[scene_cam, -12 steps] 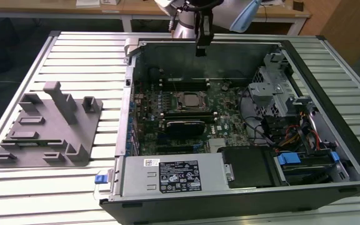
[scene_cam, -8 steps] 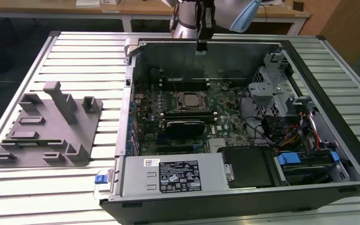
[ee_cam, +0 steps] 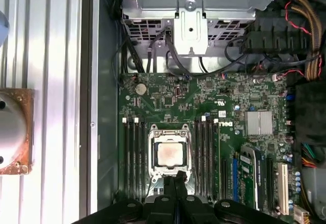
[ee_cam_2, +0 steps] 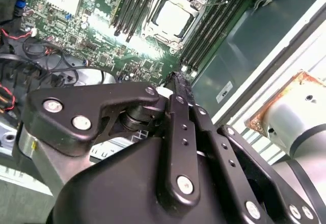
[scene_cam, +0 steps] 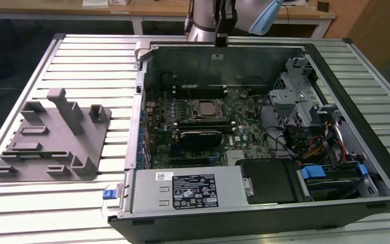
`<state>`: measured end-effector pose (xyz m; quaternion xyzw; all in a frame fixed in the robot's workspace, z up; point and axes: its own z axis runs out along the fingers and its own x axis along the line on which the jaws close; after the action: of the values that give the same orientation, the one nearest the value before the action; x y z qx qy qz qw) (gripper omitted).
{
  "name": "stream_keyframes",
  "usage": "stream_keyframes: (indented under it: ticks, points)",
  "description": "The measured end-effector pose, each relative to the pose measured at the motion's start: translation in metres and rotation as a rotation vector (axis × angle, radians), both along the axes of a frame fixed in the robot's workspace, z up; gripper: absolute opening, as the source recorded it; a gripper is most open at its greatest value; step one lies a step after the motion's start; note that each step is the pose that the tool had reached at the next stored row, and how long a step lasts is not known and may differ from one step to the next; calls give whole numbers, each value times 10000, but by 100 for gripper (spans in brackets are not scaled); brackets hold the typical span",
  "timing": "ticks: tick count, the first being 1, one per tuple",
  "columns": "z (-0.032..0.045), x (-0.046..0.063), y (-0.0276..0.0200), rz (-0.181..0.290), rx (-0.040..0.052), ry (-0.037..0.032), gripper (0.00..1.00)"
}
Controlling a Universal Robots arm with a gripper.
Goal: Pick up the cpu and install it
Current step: 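Close the cpu cover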
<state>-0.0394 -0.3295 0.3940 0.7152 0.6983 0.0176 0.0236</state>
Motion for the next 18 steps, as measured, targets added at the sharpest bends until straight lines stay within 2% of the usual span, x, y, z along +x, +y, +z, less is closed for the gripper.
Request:
stream_keyframes:
  ticks: [1,3,18]
  points:
    - [27,2,0,0,0,0,11]
    - [34,3,0,0,0,0,11]
    - [1,3,0,1,-1,1,11]
